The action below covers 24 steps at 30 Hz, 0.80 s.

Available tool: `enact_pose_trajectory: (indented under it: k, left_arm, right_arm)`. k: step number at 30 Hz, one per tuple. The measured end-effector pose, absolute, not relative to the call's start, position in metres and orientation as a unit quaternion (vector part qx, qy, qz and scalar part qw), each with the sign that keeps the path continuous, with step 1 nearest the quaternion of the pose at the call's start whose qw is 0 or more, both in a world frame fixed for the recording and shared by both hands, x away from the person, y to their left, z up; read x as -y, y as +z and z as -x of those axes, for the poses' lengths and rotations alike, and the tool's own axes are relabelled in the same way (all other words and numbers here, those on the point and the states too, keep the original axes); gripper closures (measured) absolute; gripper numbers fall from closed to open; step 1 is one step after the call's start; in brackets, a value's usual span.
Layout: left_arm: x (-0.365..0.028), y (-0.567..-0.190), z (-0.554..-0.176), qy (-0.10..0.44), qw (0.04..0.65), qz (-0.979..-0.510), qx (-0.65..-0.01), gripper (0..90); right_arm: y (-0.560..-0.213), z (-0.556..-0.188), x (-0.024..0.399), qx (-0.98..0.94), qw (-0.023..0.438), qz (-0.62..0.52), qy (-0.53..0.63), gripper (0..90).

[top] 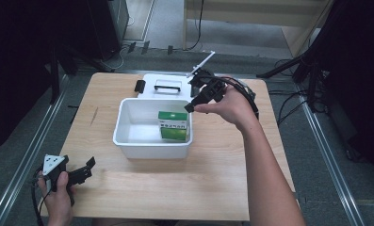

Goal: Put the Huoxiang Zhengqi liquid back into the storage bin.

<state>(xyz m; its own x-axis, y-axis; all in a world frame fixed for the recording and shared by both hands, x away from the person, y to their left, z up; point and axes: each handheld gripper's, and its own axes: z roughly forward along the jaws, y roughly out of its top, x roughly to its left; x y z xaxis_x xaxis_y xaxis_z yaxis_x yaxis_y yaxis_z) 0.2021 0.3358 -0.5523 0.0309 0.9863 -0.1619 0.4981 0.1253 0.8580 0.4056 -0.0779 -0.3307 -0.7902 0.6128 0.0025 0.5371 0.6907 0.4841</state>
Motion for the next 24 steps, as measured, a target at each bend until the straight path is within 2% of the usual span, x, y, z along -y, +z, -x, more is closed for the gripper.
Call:
enact_pose_trajectory:
  k: [7, 15, 17, 20, 22, 24]
  left_arm:
    - [-0.335, -0.552, -0.202, 0.299, 0.409, -0.589, -0.629, 0.6]
    - [-0.335, -0.552, -0.202, 0.298, 0.409, -0.589, -0.629, 0.6]
    - [-0.335, -0.552, -0.202, 0.298, 0.408, -0.590, -0.629, 0.6]
    - [-0.335, -0.552, -0.202, 0.298, 0.408, -0.591, -0.629, 0.6]
    - [-0.335, -0.552, -0.202, 0.298, 0.408, -0.591, -0.629, 0.6]
    - [-0.336, -0.552, -0.202, 0.298, 0.408, -0.591, -0.629, 0.6]
  right_arm:
    - [-0.338, -0.402, 0.104, -0.895, 0.084, -0.358, 0.254, 25.9]
    - [-0.350, -0.393, 0.132, -0.857, 0.120, -0.429, 0.260, 20.1]
    - [-0.358, -0.389, 0.140, -0.850, 0.120, -0.441, 0.262, 14.2]
    - [-0.367, -0.386, 0.148, -0.841, 0.125, -0.453, 0.267, 12.4]
    - [-0.373, -0.383, 0.153, -0.841, 0.128, -0.450, 0.271, 2.5]
    - [-0.376, -0.382, 0.156, -0.843, 0.124, -0.447, 0.273, 0.0]
